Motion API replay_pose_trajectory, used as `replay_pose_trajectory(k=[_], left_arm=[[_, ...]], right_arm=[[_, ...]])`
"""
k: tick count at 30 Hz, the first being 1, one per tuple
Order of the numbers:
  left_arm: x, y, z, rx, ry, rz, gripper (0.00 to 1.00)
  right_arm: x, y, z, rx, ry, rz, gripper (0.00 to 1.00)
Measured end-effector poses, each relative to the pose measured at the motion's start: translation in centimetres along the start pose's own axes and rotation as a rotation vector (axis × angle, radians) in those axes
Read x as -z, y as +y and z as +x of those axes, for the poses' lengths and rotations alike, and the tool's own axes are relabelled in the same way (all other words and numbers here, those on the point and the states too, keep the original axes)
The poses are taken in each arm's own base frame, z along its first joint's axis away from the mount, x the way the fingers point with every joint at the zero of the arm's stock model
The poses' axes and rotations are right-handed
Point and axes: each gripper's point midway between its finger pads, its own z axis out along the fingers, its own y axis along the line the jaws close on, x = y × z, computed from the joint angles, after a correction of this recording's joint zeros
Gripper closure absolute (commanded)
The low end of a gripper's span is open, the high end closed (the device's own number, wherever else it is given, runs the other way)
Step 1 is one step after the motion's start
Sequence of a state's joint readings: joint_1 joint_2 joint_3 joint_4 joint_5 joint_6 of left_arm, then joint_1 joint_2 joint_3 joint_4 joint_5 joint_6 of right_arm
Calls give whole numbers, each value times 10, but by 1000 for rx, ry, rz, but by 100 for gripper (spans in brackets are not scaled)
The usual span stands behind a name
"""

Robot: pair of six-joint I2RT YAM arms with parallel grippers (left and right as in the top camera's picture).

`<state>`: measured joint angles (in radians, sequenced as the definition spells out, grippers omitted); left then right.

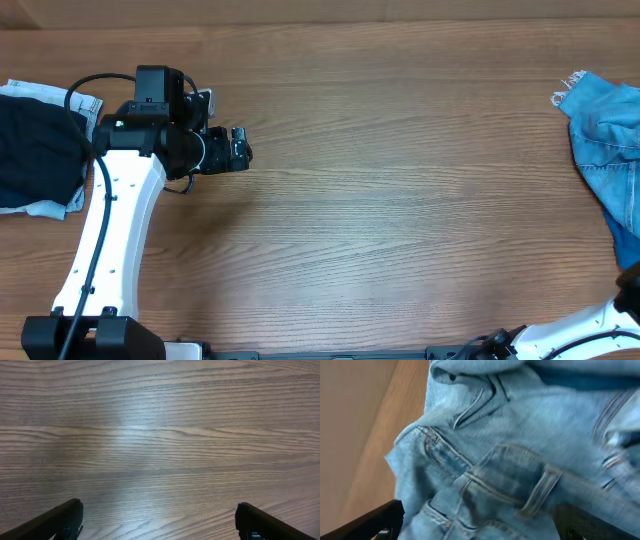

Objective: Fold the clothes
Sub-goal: 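Grasp the light-blue jeans waistband with the right gripper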

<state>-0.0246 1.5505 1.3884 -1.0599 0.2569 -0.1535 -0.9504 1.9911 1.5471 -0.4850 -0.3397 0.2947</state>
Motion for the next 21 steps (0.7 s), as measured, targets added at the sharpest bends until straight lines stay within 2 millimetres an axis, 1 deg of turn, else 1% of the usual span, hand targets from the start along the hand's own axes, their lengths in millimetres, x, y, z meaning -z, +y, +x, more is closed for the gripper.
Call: replay_pose_trajectory(k=[3,5,7,9,11,13,14,16,17,18,19,20,21], left_arm=[[0,0,0,0,0,0,0],[0,0,0,0,0,0,0],[0,0,0,0,0,0,0],[0,0,0,0,0,0,0],[0,0,0,0,0,0,0],[0,0,0,0,0,0,0],[0,0,0,0,0,0,0],[0,0,0,0,0,0,0],[0,0,0,0,0,0,0],[0,0,0,0,0,0,0],[0,0,0,0,0,0,0],[0,0,0,0,0,0,0],[0,0,0,0,0,0,0]], right_arm=[[4,-11,-11,55,-32,8,0],[9,-25,-18,70,-50,23,0],[7,-39,-20,80,-48,40,0],[-3,-50,-13,81,-21,49,0],[-20,-58,2,77,30,41,0],[-33,-59,14,78,68,28,0],[-36,-58,17,81,77,24,3],[-39,-54,21,94,88,21,21],[-40,-53,22,97,88,21,41],[-41,-51,23,103,90,20,58],[-41,-49,24,110,94,17,66],[-42,-46,26,112,97,11,78],[-42,-44,26,102,99,1,83]])
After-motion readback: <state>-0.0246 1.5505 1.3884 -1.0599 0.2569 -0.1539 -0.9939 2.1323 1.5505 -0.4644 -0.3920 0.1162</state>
